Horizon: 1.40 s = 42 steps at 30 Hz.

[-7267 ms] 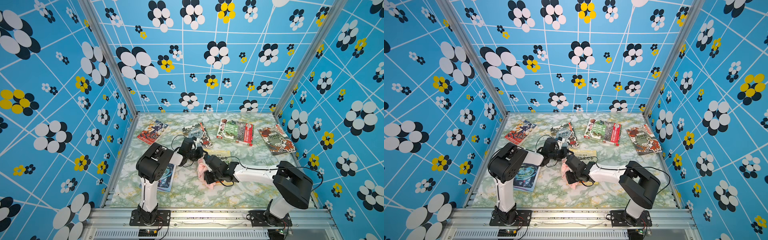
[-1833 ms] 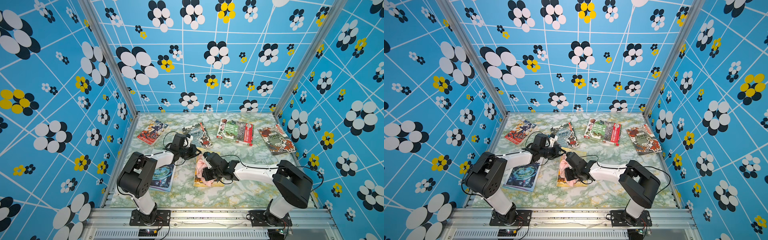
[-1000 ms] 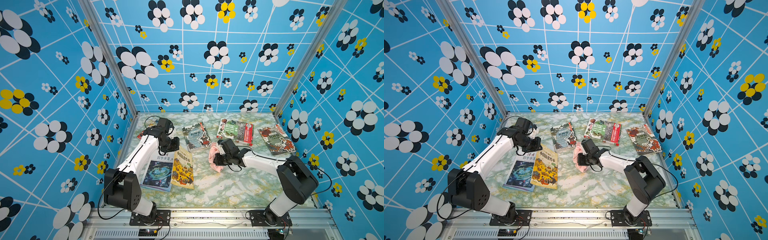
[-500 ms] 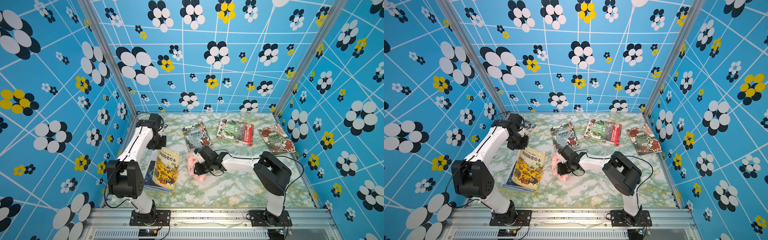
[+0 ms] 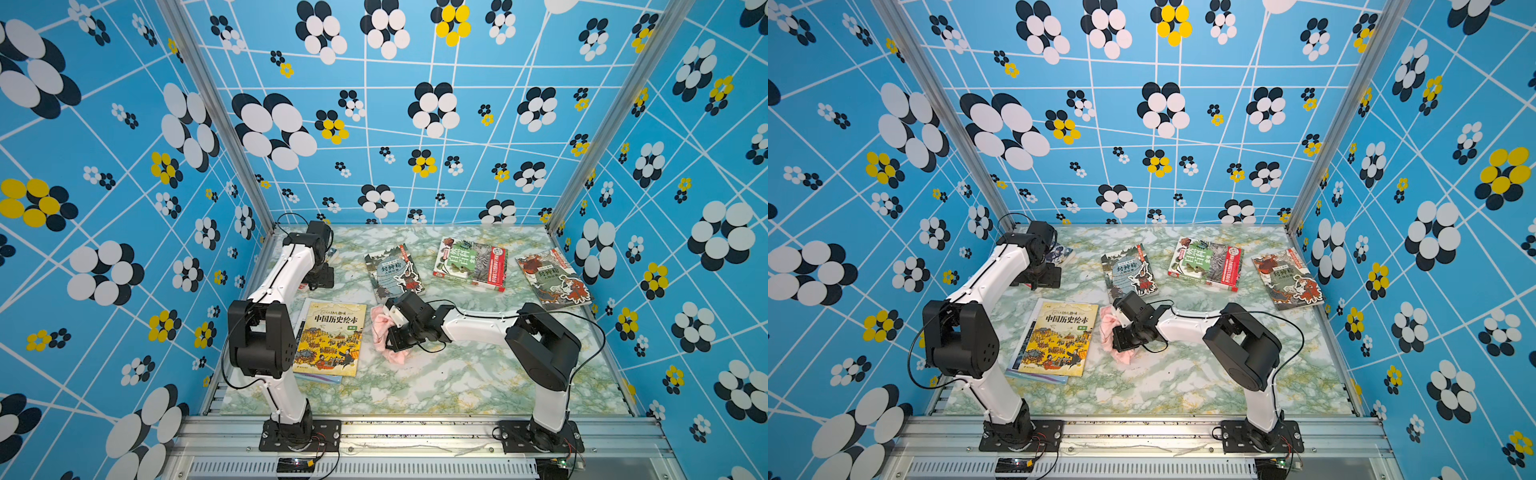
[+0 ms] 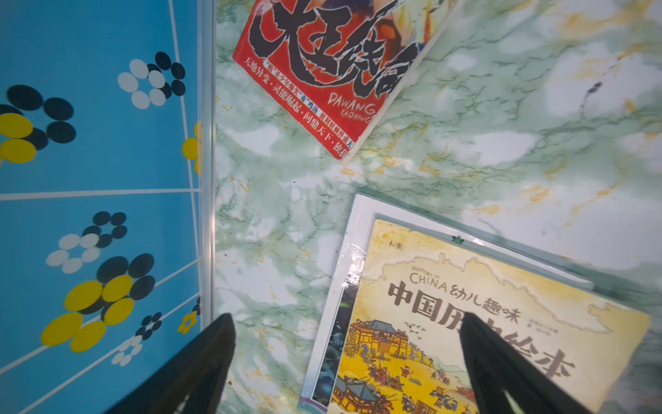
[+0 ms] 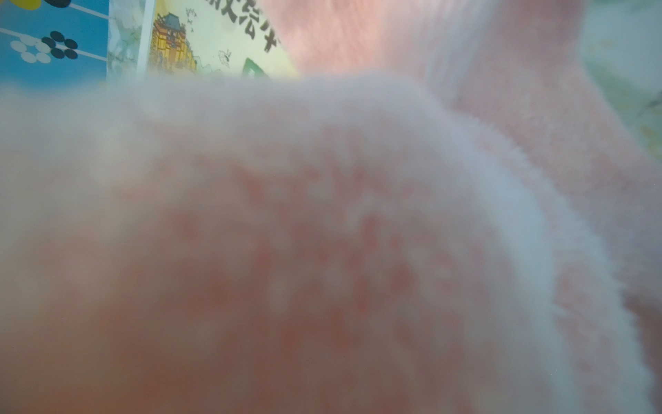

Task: Wipe the cover of the book
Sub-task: Place the book on the book.

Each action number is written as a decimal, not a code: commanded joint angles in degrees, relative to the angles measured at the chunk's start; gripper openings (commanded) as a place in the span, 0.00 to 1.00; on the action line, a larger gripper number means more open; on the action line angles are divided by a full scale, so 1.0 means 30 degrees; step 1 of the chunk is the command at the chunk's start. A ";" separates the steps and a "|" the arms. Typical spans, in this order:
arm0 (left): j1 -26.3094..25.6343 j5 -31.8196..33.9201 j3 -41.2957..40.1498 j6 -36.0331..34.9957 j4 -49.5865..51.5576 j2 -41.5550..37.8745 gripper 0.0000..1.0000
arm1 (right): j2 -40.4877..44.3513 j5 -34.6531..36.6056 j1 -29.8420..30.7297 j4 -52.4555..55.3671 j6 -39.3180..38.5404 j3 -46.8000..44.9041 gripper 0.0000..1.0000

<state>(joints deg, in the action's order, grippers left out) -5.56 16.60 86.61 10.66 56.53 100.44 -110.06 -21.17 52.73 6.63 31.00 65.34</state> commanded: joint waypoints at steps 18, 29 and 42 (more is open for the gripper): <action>-0.0020 -1.4816 -0.7263 0.8685 -1.9578 -0.2552 0.99 | 0.0441 -0.1096 0.1100 -0.0837 -0.2040 0.0113 0.00; -0.0022 -1.6981 -0.6267 1.1021 -2.4280 0.3154 0.99 | 0.6290 0.5357 -0.4489 0.3342 -0.2870 -0.3342 0.00; 0.0334 -1.7601 -0.3568 1.0866 -2.1698 0.7164 0.96 | 0.0892 0.7817 -0.7729 0.5479 -0.3833 0.5201 0.00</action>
<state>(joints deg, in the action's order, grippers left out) -5.34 -35.27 74.41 42.52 -10.66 119.22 -103.96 1.32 30.30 20.69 22.00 75.96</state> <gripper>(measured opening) 0.964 0.133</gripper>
